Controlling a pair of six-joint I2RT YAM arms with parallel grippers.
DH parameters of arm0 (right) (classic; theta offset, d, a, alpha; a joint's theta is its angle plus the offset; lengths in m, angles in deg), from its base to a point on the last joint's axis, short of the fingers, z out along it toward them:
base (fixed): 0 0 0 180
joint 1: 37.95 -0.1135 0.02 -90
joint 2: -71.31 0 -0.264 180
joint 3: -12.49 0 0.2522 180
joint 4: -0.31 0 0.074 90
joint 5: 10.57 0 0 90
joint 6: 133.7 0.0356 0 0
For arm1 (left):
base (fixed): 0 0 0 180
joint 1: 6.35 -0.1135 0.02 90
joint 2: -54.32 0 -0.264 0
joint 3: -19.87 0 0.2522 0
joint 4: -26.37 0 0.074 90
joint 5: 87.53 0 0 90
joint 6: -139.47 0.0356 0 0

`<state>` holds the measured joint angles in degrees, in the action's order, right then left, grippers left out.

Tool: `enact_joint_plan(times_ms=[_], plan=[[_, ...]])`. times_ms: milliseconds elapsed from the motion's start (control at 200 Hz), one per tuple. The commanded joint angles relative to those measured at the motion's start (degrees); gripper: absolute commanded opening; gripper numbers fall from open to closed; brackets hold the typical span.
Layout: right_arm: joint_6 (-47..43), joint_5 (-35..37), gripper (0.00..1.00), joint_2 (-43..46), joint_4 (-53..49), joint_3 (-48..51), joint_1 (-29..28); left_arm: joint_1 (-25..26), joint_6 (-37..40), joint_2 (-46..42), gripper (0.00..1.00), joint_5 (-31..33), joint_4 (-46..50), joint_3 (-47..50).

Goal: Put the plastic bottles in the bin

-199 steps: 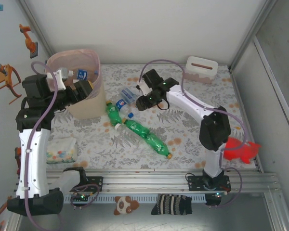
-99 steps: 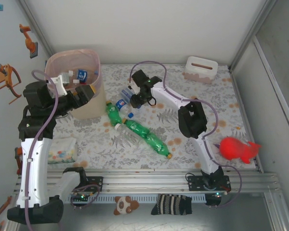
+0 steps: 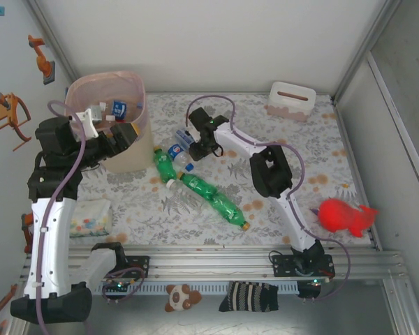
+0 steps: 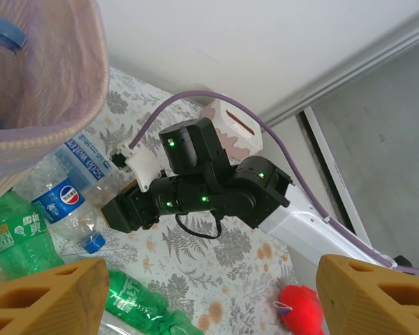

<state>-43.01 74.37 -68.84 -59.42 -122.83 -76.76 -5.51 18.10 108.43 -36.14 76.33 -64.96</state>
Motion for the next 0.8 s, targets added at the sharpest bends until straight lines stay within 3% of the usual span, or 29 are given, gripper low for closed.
enact_joint_plan(times_ms=[0,396,626,796], plan=[[-0.6,0.0,0.46,-0.6,0.3,1.0,-0.1,0.4,-0.8,0.0,0.77,-1.1,-1.2,0.6],[-0.6,2.5,0.27,6.3,2.8,7.2,-0.1,0.7,-1.8,-0.7,0.77,-1.2,-1.8,1.0],[-3.4,8.2,0.23,17.1,7.3,17.6,0.0,1.4,-1.0,-0.7,0.77,-1.5,-2.6,1.0],[-10.3,12.2,0.21,28.0,12.3,28.6,0.0,2.2,0.1,0.0,0.77,-2.5,-3.2,0.6]])
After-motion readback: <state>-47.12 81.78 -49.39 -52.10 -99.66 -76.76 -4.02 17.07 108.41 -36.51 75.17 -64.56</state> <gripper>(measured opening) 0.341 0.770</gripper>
